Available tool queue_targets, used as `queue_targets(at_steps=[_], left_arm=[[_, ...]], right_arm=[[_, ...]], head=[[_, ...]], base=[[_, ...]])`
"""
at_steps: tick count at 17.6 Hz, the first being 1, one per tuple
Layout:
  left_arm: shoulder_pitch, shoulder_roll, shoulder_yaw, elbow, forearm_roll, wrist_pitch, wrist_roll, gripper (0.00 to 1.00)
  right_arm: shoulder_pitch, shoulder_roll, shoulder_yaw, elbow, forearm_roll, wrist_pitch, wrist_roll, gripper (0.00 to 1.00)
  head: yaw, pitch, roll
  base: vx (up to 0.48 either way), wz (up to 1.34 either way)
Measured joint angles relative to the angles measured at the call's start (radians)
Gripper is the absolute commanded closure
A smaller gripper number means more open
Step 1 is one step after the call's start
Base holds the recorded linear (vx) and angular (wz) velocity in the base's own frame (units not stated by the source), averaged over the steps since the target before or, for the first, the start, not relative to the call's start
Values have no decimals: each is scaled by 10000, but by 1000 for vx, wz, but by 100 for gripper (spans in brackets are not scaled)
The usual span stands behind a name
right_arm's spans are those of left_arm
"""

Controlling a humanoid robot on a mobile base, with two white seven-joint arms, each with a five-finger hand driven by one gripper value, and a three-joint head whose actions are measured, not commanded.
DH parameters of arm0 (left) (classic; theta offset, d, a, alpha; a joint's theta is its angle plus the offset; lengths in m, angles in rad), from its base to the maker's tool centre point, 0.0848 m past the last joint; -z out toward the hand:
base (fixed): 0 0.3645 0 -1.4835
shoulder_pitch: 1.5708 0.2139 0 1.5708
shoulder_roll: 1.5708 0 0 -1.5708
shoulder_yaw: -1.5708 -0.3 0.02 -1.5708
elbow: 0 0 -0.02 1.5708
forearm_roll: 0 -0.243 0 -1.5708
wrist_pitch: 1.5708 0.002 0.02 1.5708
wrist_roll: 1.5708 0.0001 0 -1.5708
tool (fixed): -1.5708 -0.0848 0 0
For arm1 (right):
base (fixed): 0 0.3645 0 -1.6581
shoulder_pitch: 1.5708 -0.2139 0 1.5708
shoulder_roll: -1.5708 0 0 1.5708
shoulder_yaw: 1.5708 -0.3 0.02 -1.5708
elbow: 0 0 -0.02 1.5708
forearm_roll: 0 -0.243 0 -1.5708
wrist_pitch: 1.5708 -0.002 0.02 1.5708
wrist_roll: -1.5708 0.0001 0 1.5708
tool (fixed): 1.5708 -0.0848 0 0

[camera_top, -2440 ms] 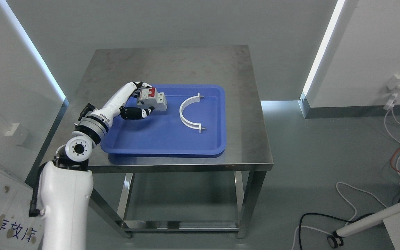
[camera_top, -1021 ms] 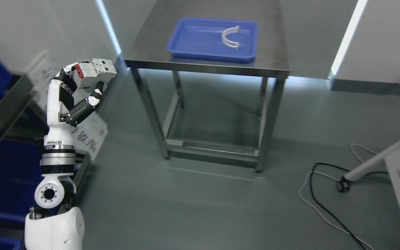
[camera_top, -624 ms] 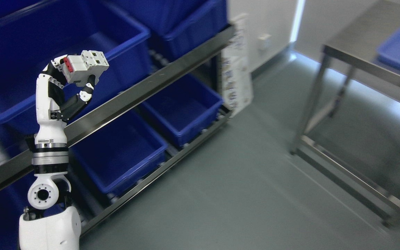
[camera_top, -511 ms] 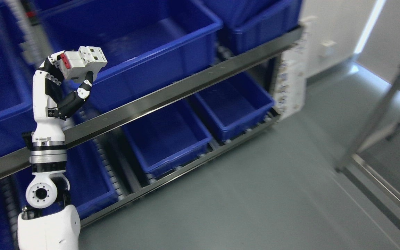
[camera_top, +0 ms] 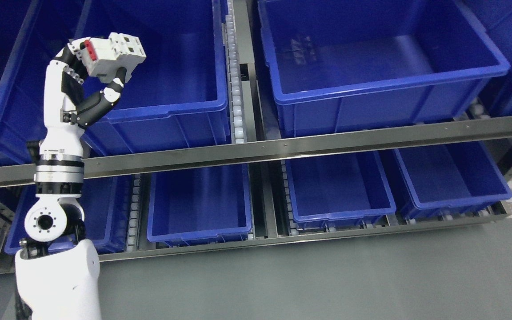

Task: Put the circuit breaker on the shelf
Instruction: 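Lower the left hand with the breaker into the upper blue bin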

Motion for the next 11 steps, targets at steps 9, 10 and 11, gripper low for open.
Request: queue_targets(at_steps=[9,10,11], left_arm=[[-2382,1300,-1162,2928,-3017,226,-583,79],[-2638,1422,-1317,3453,-3624,235,-595,79],[-2838,1493,-1413,3828,-4054,201,-598,79]], right_arm=[[4,0,0,0,0,-4,60,0],[6,0,0,0,0,-4,67,0],[5,0,0,0,0,-4,80,0]], head=[[0,0,0],[0,0,0],[0,0,0]], base=[[208,-6],[171,-127],[171,-127]])
